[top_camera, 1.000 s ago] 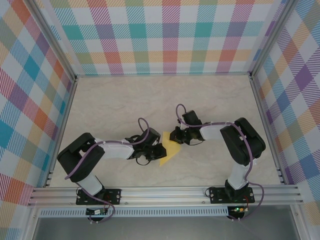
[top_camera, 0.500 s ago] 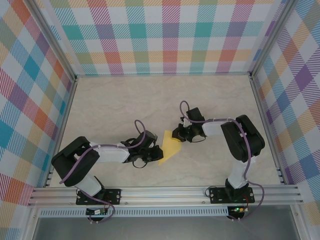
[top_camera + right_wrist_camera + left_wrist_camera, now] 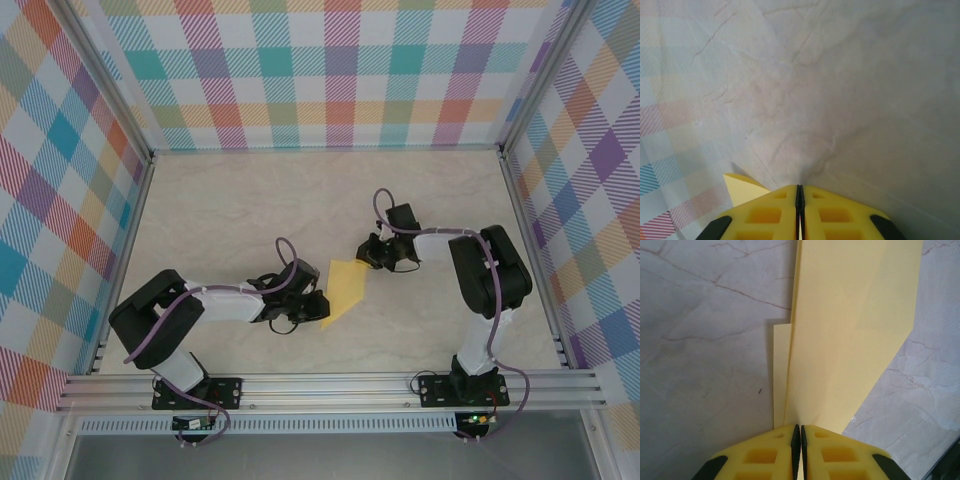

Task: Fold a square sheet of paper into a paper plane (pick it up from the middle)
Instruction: Fourth fold the wing at the center of the table.

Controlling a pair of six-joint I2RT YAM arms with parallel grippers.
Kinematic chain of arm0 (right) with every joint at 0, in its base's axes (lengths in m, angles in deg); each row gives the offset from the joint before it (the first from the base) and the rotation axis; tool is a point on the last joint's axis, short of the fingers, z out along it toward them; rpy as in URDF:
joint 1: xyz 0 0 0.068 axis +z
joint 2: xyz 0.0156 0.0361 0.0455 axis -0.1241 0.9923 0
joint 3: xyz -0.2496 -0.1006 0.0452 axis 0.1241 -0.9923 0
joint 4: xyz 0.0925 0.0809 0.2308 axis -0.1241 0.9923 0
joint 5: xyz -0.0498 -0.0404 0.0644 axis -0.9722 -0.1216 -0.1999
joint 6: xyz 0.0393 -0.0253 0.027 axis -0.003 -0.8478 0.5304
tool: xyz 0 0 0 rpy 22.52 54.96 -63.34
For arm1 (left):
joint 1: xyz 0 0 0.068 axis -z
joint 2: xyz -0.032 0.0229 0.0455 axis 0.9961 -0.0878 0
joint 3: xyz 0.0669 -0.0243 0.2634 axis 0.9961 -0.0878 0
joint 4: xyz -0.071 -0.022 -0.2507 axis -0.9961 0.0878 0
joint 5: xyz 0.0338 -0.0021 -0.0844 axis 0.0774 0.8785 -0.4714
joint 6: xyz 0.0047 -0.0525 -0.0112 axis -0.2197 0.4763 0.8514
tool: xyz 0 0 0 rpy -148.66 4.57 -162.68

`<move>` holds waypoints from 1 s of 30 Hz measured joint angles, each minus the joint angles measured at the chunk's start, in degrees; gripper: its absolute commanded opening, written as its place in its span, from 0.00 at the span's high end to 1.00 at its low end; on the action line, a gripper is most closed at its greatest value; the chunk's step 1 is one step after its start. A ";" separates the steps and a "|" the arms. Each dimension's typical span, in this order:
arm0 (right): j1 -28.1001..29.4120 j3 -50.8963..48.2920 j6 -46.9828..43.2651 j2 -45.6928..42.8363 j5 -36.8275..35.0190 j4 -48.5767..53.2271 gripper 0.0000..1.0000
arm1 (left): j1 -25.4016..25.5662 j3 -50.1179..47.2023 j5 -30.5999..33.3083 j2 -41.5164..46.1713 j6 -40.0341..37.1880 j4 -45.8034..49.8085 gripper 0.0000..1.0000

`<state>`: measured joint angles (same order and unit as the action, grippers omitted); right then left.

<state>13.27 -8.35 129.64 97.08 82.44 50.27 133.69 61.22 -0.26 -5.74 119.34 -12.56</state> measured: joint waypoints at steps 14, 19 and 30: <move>-1.11 -1.77 -2.21 -14.36 -3.13 8.57 0.67 | 2.29 2.05 -0.59 -1.84 0.68 -0.09 0.84; 2.32 -8.79 1.03 -16.70 -2.03 9.05 0.64 | 3.63 2.21 0.07 -1.57 1.51 0.09 0.81; 6.32 -14.69 6.75 -17.79 -2.71 9.14 0.61 | 4.07 3.34 4.17 2.27 -0.52 8.57 0.75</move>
<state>19.59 -23.04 136.40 79.29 79.73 59.41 137.76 64.57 3.91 -3.47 118.82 -4.00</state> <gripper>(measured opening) 0.390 0.244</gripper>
